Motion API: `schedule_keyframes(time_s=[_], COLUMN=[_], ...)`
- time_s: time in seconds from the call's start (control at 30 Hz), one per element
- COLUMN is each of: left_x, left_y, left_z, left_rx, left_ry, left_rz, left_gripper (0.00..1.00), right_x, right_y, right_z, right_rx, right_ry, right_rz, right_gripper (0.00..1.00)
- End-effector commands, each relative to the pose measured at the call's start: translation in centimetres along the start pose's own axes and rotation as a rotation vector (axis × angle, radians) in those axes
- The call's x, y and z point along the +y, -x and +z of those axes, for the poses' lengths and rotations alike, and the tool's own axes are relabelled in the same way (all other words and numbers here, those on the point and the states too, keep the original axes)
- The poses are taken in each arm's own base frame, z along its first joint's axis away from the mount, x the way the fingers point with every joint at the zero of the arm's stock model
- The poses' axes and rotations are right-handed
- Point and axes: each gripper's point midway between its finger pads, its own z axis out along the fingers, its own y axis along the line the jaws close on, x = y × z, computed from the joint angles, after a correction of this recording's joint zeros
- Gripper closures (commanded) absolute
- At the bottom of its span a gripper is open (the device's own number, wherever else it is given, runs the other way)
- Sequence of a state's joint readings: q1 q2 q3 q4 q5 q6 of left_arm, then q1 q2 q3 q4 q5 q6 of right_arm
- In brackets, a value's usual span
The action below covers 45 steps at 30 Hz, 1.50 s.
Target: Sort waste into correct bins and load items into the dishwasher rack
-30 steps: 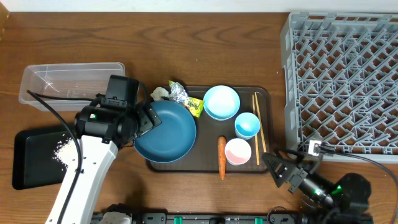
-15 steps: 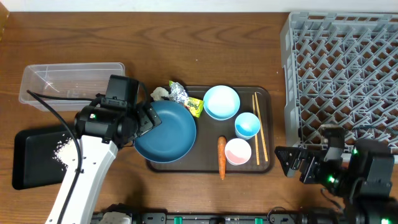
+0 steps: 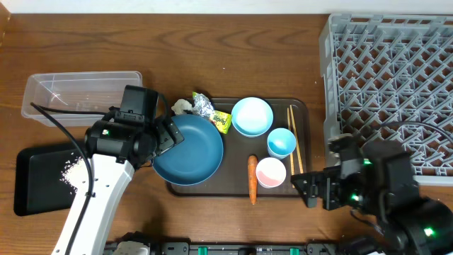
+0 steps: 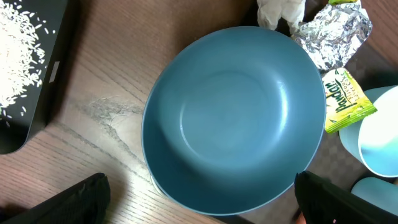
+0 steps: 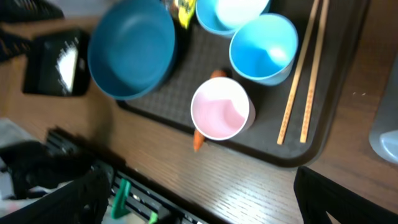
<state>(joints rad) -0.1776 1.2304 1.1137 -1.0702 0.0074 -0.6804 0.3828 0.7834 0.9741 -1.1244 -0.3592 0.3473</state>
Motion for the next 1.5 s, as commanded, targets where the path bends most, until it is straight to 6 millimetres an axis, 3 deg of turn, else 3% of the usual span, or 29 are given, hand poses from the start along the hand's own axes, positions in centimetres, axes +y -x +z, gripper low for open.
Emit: schedule_keyframes(time_s=[0.0, 0.17, 0.3, 0.6, 0.9, 1.3, 1.47], left_x=[0.0, 0.0, 0.0, 0.0, 0.0, 0.0, 0.0], left_y=[0.6, 0.6, 0.6, 0.6, 0.5, 0.6, 0.5], left_z=[-0.4, -0.4, -0.4, -0.4, -0.4, -0.4, -0.4], left_rx=[-0.022, -0.022, -0.022, -0.022, -0.022, -0.022, -0.022], left_ry=[0.003, 0.003, 0.003, 0.003, 0.003, 0.003, 0.003], left_rz=[-0.010, -0.010, -0.010, -0.010, -0.010, -0.010, -0.010], left_gripper=[0.02, 0.02, 0.02, 0.02, 0.02, 0.02, 0.02], right_x=[-0.9, -2.5, -3.9, -8.8, -13.5, -18.2, -19.4], right_y=[0.5, 0.5, 1.1, 2.5, 3.1, 2.5, 1.9], right_z=[0.9, 2.6, 2.9, -1.6, -4.2, -7.0, -6.5], right_rx=[0.010, 0.040, 0.030, -0.052, -0.120, -0.238, -0.231], right_ry=[-0.117, -0.265, -0.338, -0.568, -0.665, -0.762, -0.744], right_rz=[0.024, 0.058, 0.079, 0.188, 0.392, 0.689, 0.772], right_gripper=[0.04, 0.01, 0.01, 0.01, 0.01, 0.01, 0.01])
